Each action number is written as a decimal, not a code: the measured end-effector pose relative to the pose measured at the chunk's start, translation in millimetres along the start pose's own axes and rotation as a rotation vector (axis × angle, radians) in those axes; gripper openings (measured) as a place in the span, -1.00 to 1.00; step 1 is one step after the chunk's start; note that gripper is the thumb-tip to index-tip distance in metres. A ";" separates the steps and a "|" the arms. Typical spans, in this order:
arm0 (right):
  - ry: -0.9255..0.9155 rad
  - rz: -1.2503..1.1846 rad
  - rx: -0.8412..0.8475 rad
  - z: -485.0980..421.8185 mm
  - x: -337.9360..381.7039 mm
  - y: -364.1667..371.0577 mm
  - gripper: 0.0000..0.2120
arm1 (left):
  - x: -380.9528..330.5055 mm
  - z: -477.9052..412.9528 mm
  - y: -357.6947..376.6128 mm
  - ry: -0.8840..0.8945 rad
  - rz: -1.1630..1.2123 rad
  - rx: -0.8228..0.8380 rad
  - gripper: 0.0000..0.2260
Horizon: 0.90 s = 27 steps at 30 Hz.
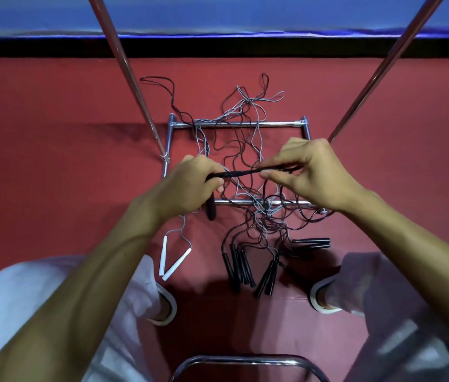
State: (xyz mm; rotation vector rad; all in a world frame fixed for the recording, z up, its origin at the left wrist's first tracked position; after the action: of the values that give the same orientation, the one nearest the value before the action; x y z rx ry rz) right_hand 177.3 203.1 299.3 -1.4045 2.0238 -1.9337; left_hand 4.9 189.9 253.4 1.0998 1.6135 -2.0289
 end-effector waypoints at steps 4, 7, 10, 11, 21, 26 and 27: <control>-0.061 0.063 -0.084 1.3 10.8 -12.1 -0.91 | 7.9 -3.6 8.4 -0.035 0.043 0.052 -0.78; -0.076 0.069 -0.072 4.1 14.5 -14.2 -0.92 | 8.1 -4.2 10.1 -0.046 0.067 0.075 -0.71; -0.020 0.060 -0.006 3.1 10.1 -13.2 -0.89 | 6.8 -3.6 5.7 -0.038 0.096 0.065 -0.73; 0.012 0.026 0.052 3.3 6.3 -7.9 -0.87 | 6.3 -3.5 4.3 -0.035 0.110 0.057 -0.74; 0.359 -0.502 0.530 17.7 -12.3 54.5 -0.73 | -6.9 -1.4 3.8 0.112 0.042 0.003 -0.75; 0.274 -0.350 0.271 6.1 -16.1 32.6 -0.85 | -4.4 -1.2 3.7 0.131 0.001 -0.016 -0.81; 0.254 -0.295 0.231 5.6 -16.3 28.2 -0.86 | -5.8 -1.3 3.4 0.139 -0.009 -0.034 -0.82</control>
State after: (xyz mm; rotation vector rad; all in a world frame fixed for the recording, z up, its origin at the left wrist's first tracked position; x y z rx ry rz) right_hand 174.0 203.6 266.4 -1.5399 1.6771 -2.4886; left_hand 11.4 188.9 255.2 1.2475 1.7157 -1.9616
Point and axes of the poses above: each hand's wrist, its own z-axis away from the middle knuckle, its own y-axis out of the palm, x = y × z, the point moved 9 cm from there along -z, towards the middle knuckle, and after that the axes turned 8 degrees about z, right-handed, at the moved point
